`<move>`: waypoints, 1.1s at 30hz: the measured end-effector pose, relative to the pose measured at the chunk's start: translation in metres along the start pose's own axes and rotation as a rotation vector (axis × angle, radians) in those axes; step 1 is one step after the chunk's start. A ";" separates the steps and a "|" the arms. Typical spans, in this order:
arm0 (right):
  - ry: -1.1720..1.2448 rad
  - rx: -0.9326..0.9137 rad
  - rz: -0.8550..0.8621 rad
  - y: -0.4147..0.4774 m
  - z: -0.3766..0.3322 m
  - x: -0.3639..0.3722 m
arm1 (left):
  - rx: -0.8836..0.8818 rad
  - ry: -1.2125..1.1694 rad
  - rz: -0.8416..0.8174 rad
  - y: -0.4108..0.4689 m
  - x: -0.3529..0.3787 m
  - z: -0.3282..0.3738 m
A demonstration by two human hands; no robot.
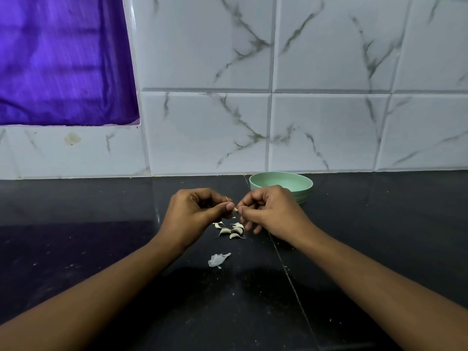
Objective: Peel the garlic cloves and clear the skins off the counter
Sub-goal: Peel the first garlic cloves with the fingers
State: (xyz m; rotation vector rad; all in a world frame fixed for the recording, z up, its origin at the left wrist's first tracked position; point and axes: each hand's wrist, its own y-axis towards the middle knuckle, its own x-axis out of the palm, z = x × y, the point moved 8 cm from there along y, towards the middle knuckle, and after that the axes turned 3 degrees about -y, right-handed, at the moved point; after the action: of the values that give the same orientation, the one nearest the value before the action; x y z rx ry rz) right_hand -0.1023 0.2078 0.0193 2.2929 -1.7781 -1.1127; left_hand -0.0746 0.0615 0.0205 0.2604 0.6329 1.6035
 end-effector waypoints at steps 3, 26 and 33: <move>-0.090 -0.026 0.045 -0.001 -0.002 -0.003 | 0.005 -0.001 0.008 -0.001 0.001 0.000; -0.069 0.108 -0.387 -0.009 0.003 0.017 | -0.226 -0.372 0.012 0.002 0.003 -0.021; -0.038 0.052 -0.375 -0.009 0.004 0.029 | -0.237 -0.367 -0.002 0.001 0.004 -0.020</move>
State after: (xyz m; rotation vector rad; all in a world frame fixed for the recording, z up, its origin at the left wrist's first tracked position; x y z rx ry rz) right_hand -0.0950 0.1877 -0.0023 2.7315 -1.4368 -1.1722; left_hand -0.0866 0.0609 0.0042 0.3655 0.1598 1.5600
